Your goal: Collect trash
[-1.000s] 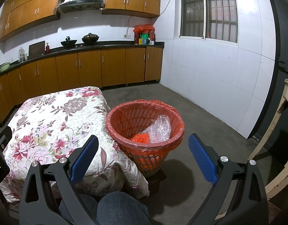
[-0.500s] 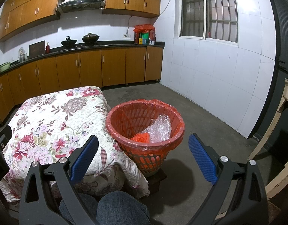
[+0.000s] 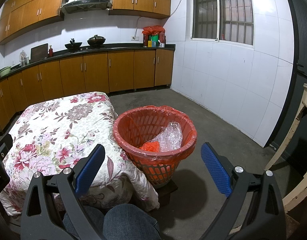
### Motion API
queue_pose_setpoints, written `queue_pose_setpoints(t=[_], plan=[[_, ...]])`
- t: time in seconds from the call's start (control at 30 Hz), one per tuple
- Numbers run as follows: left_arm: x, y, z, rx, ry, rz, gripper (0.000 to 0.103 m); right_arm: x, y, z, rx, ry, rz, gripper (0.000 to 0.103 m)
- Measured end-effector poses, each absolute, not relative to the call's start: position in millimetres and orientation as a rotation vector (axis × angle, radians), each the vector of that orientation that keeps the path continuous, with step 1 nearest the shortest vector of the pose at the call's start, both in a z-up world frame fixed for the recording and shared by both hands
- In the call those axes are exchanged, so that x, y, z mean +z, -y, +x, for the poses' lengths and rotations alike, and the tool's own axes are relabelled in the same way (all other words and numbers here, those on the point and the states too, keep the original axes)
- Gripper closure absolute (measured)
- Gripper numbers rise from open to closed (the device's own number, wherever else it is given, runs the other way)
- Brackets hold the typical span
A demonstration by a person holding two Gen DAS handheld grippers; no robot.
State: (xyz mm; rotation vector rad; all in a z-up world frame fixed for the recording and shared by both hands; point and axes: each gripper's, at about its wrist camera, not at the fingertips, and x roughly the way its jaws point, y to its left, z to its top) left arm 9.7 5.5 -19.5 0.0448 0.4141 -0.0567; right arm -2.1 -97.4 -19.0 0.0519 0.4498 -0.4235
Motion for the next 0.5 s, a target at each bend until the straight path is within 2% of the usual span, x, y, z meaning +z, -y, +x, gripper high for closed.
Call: queue_pose_setpoints(t=[0.5], plan=[[-19.5, -5.8, 10.2, -0.057, -0.415, 0.046, 0.004, -17.3, 99.6, 1.4, -0.424, -0.451, 0.053, 0.007]])
